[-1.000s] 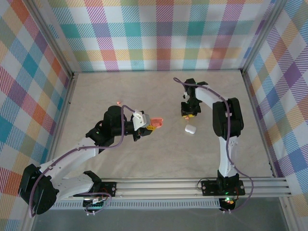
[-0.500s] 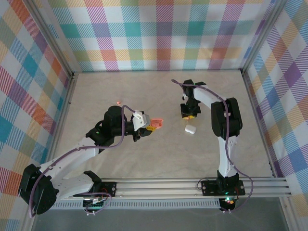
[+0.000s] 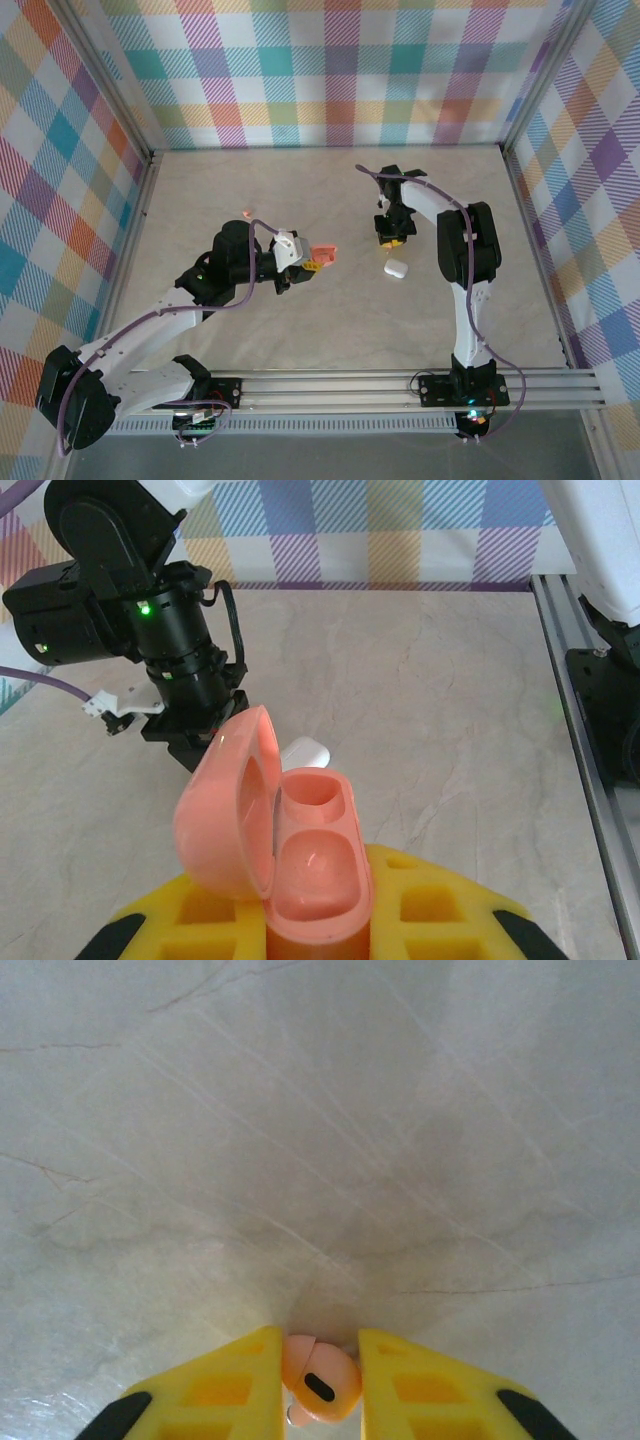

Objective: Insert the wireless bluetooth earbuds into the charging case

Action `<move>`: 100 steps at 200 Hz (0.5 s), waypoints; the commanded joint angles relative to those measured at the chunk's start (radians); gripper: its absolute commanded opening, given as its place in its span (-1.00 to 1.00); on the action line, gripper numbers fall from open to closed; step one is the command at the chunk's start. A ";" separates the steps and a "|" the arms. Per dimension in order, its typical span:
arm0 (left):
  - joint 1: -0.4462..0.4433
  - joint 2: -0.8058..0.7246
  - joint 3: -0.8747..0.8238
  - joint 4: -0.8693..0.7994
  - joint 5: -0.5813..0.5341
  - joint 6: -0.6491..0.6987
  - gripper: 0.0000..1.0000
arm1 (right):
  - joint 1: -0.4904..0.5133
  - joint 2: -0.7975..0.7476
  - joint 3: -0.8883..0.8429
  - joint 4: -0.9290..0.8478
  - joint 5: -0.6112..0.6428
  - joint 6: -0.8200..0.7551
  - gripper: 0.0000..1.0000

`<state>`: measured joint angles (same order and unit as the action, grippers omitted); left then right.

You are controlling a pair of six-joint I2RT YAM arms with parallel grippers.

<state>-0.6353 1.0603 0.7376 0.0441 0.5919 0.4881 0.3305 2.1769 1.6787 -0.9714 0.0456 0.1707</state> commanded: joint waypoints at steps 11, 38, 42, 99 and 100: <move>-0.017 -0.019 0.011 -0.006 0.006 0.012 -1.00 | 0.011 -0.017 0.015 -0.017 -0.004 -0.017 -0.66; -0.016 -0.019 0.005 0.012 0.006 0.002 -1.00 | 0.011 -0.072 0.012 -0.006 -0.003 -0.029 -0.68; -0.017 -0.018 0.004 0.017 0.007 0.000 -1.00 | 0.011 -0.080 0.012 -0.004 -0.004 -0.030 -0.68; -0.017 -0.002 -0.019 0.087 0.010 -0.035 -1.00 | 0.011 -0.189 -0.005 0.010 -0.043 -0.042 -0.72; -0.017 -0.002 -0.020 0.089 0.010 -0.036 -1.00 | 0.012 -0.192 -0.007 0.011 -0.044 -0.042 -0.72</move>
<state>-0.6399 1.0599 0.7361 0.0612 0.5896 0.4789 0.3351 2.0647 1.6794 -0.9649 0.0364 0.1474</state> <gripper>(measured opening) 0.183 0.143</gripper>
